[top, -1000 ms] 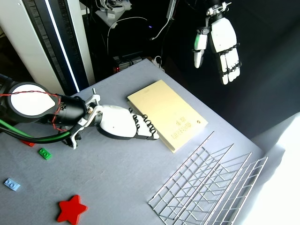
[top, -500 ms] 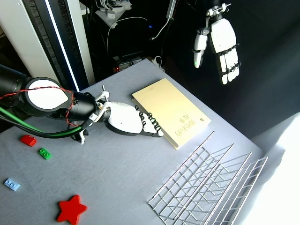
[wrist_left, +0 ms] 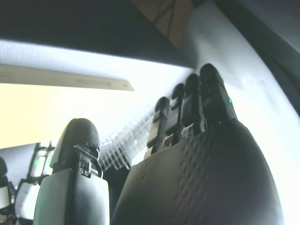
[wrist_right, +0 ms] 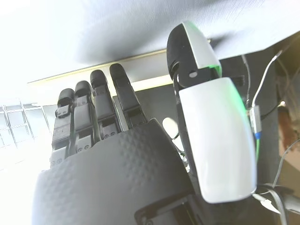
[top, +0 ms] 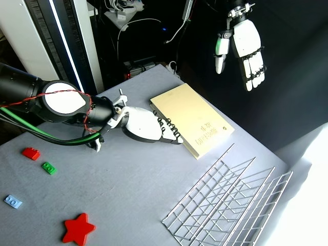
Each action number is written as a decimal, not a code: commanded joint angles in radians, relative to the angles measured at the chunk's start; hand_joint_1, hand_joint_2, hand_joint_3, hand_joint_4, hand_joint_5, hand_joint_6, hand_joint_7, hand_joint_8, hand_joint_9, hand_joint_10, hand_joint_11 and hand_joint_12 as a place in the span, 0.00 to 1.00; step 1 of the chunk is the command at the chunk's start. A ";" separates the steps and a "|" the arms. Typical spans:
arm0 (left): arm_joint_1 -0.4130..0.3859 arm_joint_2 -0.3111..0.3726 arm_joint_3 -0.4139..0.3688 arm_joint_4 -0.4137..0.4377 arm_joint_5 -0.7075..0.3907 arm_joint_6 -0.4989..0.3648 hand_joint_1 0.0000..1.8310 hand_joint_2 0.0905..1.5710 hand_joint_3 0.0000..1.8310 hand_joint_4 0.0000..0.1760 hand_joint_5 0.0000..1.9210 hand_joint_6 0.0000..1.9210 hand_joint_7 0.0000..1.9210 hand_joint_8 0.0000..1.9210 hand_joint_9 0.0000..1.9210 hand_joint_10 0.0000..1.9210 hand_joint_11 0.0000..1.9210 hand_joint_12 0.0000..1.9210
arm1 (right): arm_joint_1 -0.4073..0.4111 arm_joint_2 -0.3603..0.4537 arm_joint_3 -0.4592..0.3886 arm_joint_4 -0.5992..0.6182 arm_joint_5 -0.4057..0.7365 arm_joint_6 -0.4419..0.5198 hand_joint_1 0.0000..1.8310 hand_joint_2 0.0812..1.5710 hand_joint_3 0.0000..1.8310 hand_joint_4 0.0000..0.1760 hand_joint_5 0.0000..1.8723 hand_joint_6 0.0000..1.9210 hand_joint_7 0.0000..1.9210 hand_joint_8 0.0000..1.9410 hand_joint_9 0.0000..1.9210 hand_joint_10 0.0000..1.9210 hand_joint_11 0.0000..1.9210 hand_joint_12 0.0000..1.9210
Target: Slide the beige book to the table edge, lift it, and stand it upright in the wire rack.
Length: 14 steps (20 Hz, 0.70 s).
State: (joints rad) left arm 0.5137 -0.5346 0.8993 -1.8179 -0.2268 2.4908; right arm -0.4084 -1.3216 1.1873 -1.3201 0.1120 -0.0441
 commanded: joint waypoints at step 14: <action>-0.023 0.002 -0.011 -0.003 -0.039 0.001 0.20 0.81 0.00 0.28 0.00 0.00 0.00 0.00 0.00 0.00 0.00 0.00 | 0.040 -0.105 0.077 0.015 0.006 0.044 0.13 0.76 0.00 0.00 0.06 0.01 0.07 0.00 0.04 0.00 0.01 0.01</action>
State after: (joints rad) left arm 0.5026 -0.5388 0.8856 -1.8313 -0.2459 2.4905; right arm -0.3809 -1.4296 1.2652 -1.3186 0.0807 -0.0036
